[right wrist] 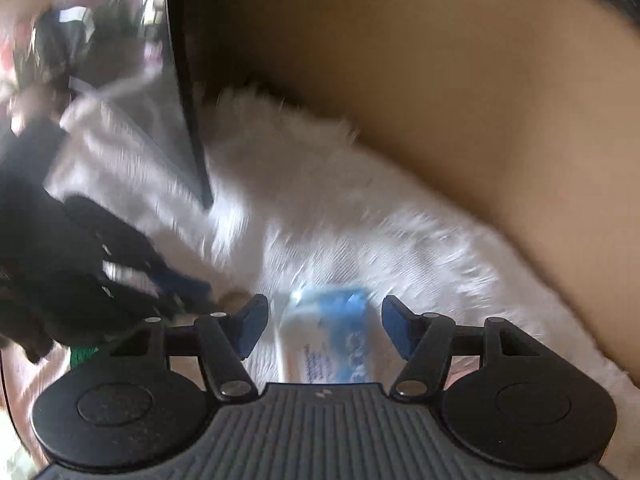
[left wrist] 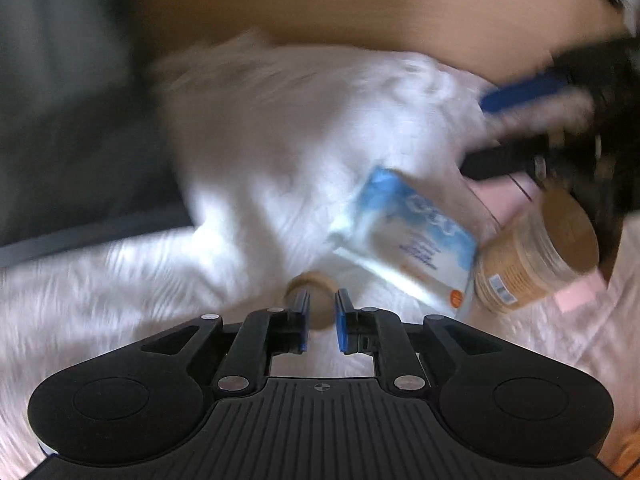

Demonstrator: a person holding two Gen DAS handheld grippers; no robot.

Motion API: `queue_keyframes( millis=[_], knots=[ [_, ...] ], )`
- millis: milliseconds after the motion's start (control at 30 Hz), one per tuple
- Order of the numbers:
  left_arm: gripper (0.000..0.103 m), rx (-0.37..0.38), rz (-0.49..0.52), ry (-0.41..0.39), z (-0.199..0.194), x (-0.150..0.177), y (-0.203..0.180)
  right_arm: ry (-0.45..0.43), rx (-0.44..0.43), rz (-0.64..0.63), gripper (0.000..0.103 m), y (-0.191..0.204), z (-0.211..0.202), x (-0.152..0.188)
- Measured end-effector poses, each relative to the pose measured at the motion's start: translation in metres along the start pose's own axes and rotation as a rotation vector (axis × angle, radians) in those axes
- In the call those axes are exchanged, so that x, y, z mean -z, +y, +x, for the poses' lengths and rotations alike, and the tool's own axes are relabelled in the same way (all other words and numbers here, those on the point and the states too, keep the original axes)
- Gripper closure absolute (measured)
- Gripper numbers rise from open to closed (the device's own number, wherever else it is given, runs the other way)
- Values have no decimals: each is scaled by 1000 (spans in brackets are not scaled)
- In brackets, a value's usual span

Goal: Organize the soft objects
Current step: 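Move the right gripper to the wet wipes pack while the left gripper moves to the beige tape roll, then grasp the beige tape roll with the left gripper while the right gripper grasps the wet wipes pack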

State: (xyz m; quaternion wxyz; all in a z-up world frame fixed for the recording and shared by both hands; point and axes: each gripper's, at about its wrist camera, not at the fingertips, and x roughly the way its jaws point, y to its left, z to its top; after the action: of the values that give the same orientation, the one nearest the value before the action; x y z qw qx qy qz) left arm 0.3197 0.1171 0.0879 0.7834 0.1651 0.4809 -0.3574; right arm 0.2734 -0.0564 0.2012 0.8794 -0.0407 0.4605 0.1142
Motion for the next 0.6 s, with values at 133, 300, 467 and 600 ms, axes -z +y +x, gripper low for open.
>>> queue_keyframes(
  millis=[133,300,467,600],
  knots=[
    [82,-29,204,57,16,-4,-36,-71,-40,53,39,-16,-22,12],
    [83,-101,215,173,45,-8,-34,-75,-39,65,39,-31,-9,24],
    [85,-69,182,240,65,-6,-28,-159,48,32,39,-29,2,32],
    [86,-32,138,249,66,-8,-19,-181,48,17,40,-33,4,28]
  ],
)
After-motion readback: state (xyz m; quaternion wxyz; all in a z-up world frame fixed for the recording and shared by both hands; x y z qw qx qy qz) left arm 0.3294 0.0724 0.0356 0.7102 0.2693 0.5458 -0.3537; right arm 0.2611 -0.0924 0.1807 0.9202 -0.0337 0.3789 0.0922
